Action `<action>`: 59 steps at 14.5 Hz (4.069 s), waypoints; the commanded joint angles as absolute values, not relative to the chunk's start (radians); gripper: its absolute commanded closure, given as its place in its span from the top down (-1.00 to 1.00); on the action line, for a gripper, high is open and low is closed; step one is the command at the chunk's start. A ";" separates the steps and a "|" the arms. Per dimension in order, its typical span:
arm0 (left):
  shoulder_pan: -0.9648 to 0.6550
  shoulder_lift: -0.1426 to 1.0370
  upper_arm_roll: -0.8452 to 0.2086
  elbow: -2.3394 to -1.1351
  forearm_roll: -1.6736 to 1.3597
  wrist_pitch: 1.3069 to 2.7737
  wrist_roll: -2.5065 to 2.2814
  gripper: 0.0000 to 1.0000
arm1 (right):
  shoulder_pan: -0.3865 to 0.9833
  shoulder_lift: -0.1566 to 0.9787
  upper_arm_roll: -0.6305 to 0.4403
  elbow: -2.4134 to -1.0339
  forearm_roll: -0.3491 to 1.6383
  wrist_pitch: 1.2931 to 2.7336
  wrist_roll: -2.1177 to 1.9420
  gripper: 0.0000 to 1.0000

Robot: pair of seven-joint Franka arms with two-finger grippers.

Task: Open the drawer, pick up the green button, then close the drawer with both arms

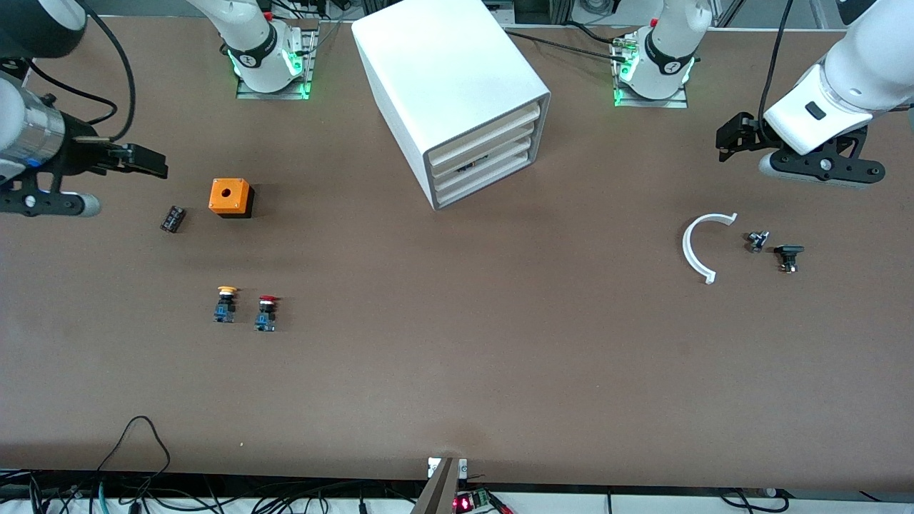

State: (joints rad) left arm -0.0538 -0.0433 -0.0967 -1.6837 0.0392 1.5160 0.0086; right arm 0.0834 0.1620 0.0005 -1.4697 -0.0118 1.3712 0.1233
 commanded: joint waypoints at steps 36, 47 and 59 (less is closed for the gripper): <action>-0.024 0.193 -0.098 -2.049 -0.866 1.685 0.651 1.00 | 0.319 0.451 0.002 -1.338 0.087 1.786 0.775 1.00; -0.095 0.480 -0.170 -2.273 -1.374 1.809 1.255 0.98 | 0.348 0.525 0.003 -1.244 0.095 1.792 0.894 1.00; -0.091 0.669 -0.279 -2.283 -1.466 1.792 1.473 -0.04 | 0.399 0.606 0.005 -1.118 0.140 1.818 1.170 1.00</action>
